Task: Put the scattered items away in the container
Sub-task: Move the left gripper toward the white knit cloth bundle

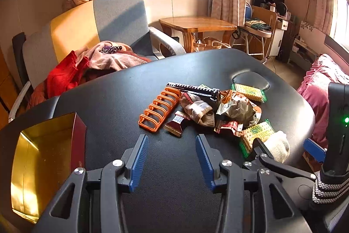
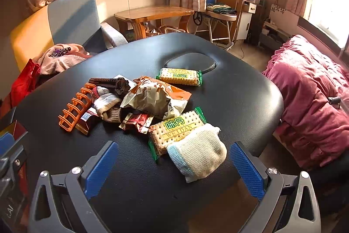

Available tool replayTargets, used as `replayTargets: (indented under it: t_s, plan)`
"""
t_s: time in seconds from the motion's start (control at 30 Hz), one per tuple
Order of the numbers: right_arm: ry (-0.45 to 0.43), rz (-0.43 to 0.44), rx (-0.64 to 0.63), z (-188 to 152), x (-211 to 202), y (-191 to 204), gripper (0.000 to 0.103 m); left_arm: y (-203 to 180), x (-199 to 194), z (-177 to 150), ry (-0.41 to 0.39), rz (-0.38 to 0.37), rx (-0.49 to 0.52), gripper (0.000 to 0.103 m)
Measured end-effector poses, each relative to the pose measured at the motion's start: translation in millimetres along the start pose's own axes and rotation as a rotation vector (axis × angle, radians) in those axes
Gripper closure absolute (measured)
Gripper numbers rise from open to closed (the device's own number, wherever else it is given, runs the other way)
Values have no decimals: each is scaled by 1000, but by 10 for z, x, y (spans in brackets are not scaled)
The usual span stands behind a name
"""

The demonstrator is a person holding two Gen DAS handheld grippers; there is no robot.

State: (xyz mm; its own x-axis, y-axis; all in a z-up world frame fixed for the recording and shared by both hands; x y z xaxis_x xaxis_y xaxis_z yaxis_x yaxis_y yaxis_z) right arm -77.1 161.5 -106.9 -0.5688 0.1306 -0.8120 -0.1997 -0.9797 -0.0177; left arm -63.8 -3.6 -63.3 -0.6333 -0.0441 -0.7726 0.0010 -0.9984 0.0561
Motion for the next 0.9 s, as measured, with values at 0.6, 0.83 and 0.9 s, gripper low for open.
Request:
replayTargets:
  t_s: [0.6, 0.83, 0.9]
  plan:
    - [28, 44, -34, -171, 114, -37, 0, 80, 309, -368, 120, -21, 6, 57]
    - [19, 281, 39, -149, 139, -390, 0, 51, 531, -665, 193, -33, 58, 57]
    - [25, 314, 33, -171, 172, -448, 0, 43, 547, -719, 196, -35, 75, 57]
Point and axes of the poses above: each gripper's, at about its wrist camera, not at the fingertips, and x roughly the way its jaws point, y to its left, z to its top, the point moved 9 cm from there along x, roughly the way its jaws point, and after that the axes turned 6 degrees about y, right-handed, at the moved point
